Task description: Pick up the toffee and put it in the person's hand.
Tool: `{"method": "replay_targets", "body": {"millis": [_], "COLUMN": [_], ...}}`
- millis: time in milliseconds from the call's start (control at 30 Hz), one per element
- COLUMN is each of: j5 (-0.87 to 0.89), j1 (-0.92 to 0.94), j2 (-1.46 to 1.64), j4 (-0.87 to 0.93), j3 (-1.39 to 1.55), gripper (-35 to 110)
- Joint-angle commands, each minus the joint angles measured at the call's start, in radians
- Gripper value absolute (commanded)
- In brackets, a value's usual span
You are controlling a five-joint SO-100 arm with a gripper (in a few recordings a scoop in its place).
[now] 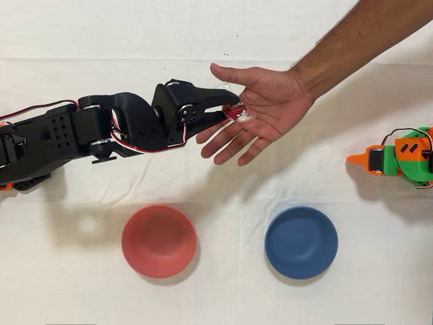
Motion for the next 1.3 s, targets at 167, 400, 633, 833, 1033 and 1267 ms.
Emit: {"method": "replay_targets", "body": {"millis": [167,400,633,833,1033,1267], "j5": [-0.017,0.023,0.037,0.034,0.069,0.233], "j1": [-0.006,-0.006,-0.006,-0.002,0.044,0.170], "j2": [0.020,0.031,0.051,0.075,0.176,0.396], "j4": [-0.038,-0.015,-0.008,0.003,0.018,-0.002], "j3": [-0.055,-0.035,0.002,0.017,0.087,0.268], "gripper": [8,13,16,16,12,0]}}
